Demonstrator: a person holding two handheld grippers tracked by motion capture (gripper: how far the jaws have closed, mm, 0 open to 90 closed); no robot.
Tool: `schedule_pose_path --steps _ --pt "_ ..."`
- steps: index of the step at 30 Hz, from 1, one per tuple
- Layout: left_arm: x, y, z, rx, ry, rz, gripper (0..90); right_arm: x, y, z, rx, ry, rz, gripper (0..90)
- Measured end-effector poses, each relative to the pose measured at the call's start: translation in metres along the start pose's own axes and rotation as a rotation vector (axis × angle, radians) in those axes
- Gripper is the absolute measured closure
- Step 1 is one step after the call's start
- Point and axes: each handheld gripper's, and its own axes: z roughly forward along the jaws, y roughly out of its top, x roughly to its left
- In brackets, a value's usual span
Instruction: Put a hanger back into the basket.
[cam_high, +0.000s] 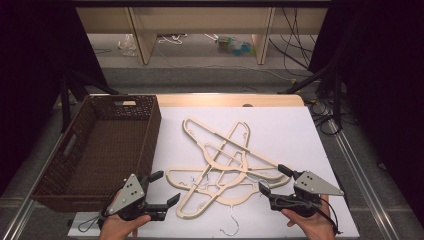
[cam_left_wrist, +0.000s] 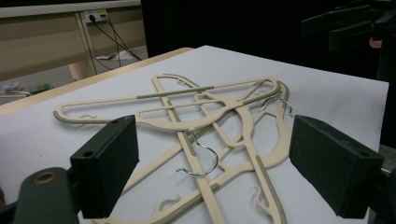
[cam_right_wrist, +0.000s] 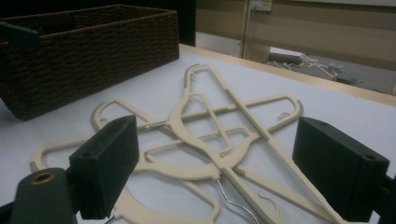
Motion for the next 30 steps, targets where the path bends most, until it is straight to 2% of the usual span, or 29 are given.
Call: schedule_pose_path --steps 2,3,5,7,9,10,11,13,14,15,18,19,21,22,24,27,30 --pt "0.000 0.000 0.000 0.002 0.000 -0.001 15.7 0.000 0.000 0.000 -0.001 0.006 -0.001 15.5" --pt "0.000 0.000 0.000 0.002 0.000 -0.002 15.7 0.002 0.000 -0.001 0.018 0.024 0.020 15.5" --pt "0.000 0.000 0.000 0.001 -0.001 -0.001 15.7 0.001 0.000 0.001 -0.001 0.011 -0.006 15.5" --pt "0.000 0.000 0.000 0.002 -0.001 -0.006 15.7 0.002 0.000 0.000 0.027 0.021 0.008 15.5" --pt "-0.001 0.000 0.000 0.004 -0.001 -0.010 15.7 0.003 0.000 0.001 0.031 0.029 0.013 15.5" --pt "-0.001 0.000 0.000 0.004 -0.001 -0.011 15.7 0.002 -0.001 0.002 0.010 0.021 -0.007 15.5" --pt "-0.001 0.000 0.000 0.005 -0.001 -0.012 15.7 0.002 -0.001 0.002 0.010 0.021 -0.007 15.5" --pt "0.001 0.001 0.001 0.006 -0.006 0.014 15.7 0.001 -0.001 0.001 0.028 0.019 -0.003 15.5" --pt "0.000 0.001 0.001 0.007 -0.006 0.006 15.7 0.001 -0.001 0.001 0.044 0.025 0.009 15.5" --pt "0.000 0.001 0.002 0.011 -0.008 0.015 15.7 0.000 -0.002 0.002 0.032 0.023 -0.002 15.5" --pt "-0.001 0.001 0.004 0.015 -0.005 0.001 15.7 -0.001 -0.003 0.003 0.025 0.026 -0.003 15.5" --pt "0.000 0.001 0.004 0.015 -0.009 0.012 15.7 -0.001 -0.003 0.002 0.051 0.029 0.002 15.5" --pt "-0.001 0.000 0.004 0.023 -0.005 0.005 15.7 -0.002 -0.002 0.002 0.049 0.027 -0.013 15.6" --pt "-0.001 0.000 0.004 0.022 -0.003 -0.001 15.7 -0.003 -0.002 0.002 0.055 0.033 -0.004 15.6" --pt "0.000 0.001 0.004 0.023 -0.005 0.013 15.7 -0.004 -0.003 0.005 0.061 0.041 0.008 15.9" --pt "-0.001 0.000 0.003 0.027 -0.001 0.001 15.7 -0.008 -0.003 0.011 0.068 0.071 0.032 17.2" --pt "0.001 -0.001 0.003 0.028 0.000 0.009 15.7 -0.012 0.000 0.015 0.091 0.074 0.021 17.6"
